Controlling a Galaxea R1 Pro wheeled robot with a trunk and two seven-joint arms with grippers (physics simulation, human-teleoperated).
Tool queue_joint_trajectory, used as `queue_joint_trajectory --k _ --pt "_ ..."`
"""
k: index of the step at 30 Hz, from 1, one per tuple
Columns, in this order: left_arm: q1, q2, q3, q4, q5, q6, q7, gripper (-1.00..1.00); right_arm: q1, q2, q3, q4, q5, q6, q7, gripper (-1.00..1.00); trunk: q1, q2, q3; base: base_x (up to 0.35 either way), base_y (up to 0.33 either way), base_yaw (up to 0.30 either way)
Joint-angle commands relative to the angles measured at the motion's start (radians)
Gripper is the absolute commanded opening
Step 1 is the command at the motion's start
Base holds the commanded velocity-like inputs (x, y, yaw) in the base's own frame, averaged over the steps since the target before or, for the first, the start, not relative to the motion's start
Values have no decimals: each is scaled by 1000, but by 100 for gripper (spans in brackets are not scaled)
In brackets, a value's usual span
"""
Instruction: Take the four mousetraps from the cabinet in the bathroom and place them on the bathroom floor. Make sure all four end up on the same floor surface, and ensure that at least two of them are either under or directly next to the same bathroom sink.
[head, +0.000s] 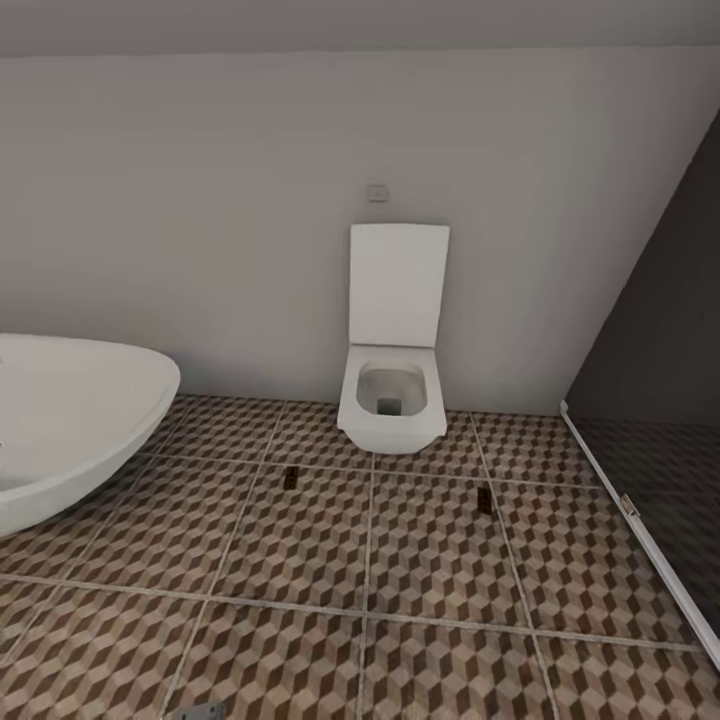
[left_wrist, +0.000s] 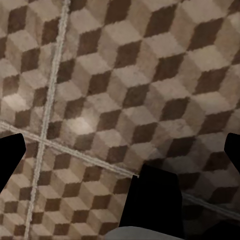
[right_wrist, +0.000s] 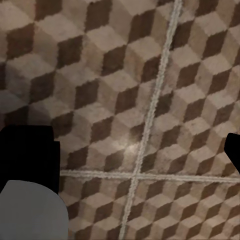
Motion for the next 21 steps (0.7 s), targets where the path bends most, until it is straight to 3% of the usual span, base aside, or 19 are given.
queue_joint_trajectory --k 1,21 --pt "-1 1 -4 -4 0 2 7 100 0 -1 9 -3 -8 -1 -5 100 0 0 -1 0 0 0" --pt "-1 1 -4 -4 0 2 7 100 0 -1 9 -3 -5 -1 -5 100 0 0 -1 0 0 0"
